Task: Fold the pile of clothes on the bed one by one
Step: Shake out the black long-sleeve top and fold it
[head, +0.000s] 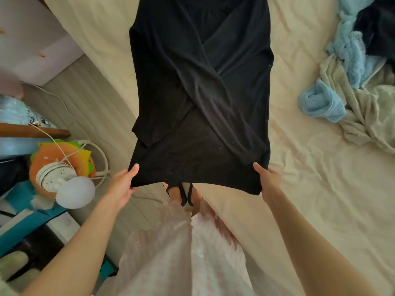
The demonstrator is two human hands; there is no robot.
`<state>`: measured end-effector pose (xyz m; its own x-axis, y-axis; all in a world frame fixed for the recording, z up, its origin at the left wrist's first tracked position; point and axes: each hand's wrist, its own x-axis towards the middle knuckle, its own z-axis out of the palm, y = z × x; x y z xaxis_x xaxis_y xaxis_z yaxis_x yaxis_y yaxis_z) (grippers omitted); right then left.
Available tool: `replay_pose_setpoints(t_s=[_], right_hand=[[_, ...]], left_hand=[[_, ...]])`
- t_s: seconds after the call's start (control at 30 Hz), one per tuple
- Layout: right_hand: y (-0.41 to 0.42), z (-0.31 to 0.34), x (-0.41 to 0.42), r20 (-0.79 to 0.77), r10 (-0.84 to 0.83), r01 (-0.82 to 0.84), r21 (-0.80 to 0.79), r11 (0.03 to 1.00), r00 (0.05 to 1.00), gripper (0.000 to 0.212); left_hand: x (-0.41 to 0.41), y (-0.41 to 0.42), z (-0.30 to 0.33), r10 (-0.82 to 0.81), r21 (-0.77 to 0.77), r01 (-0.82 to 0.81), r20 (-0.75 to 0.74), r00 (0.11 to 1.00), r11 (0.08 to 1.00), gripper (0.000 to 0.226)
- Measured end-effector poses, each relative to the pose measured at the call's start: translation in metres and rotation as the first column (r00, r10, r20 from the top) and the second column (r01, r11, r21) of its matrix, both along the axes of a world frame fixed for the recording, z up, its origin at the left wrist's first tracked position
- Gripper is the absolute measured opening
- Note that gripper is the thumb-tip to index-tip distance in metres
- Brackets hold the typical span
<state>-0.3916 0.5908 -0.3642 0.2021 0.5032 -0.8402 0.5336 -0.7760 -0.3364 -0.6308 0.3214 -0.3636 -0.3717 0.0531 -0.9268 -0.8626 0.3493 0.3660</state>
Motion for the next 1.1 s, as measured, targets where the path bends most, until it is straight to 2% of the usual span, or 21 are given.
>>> replay_pose_setpoints(t_s=[0.1,0.2,0.33,0.4,0.5,0.6,0.73,0.9,1.1], right_hand=[[0.001,0.015,0.008,-0.034,0.019,-0.02,-0.027,0.999,0.999,0.013],[0.01,0.037,0.013,-0.086,0.005,-0.013,-0.089,0.996,0.996,0.02],[0.038,0.068,0.003,-0.303,-0.124,0.064,-0.201,0.978,0.945,0.029],[0.058,0.081,-0.012,-0.405,-0.143,0.059,-0.214,0.975,0.903,0.023],[0.094,0.095,-0.046,-0.49,-0.252,0.151,-0.236,0.96,0.835,0.02],[0.142,0.105,-0.092,-0.552,-0.318,0.205,-0.257,0.944,0.771,0.022],[0.208,0.11,-0.166,-0.656,-0.444,0.301,-0.326,0.896,0.61,0.026],[0.272,0.103,-0.254,-0.681,-0.576,0.455,-0.379,0.806,0.452,0.022],[0.322,0.078,-0.323,-0.699,-0.614,0.488,-0.417,0.767,0.367,0.018]], left_hand=[[0.002,-0.005,0.015,0.027,0.008,-0.027,0.001,1.0,1.0,0.036],[-0.005,-0.002,0.039,0.117,0.063,-0.12,0.049,0.992,0.991,0.028],[-0.028,0.025,0.073,0.278,0.144,-0.281,0.04,0.96,0.949,0.024],[-0.046,0.048,0.089,0.359,0.176,-0.355,0.011,0.933,0.918,0.016],[-0.08,0.09,0.107,0.453,0.237,-0.434,-0.025,0.891,0.869,0.014],[-0.123,0.136,0.116,0.475,0.339,-0.432,-0.048,0.879,0.835,0.013],[-0.189,0.205,0.12,0.504,0.45,-0.429,-0.057,0.862,0.784,0.012],[-0.267,0.281,0.105,0.549,0.508,-0.451,-0.052,0.834,0.734,0.01],[-0.33,0.34,0.074,0.599,0.516,-0.503,-0.026,0.8,0.694,0.024]])
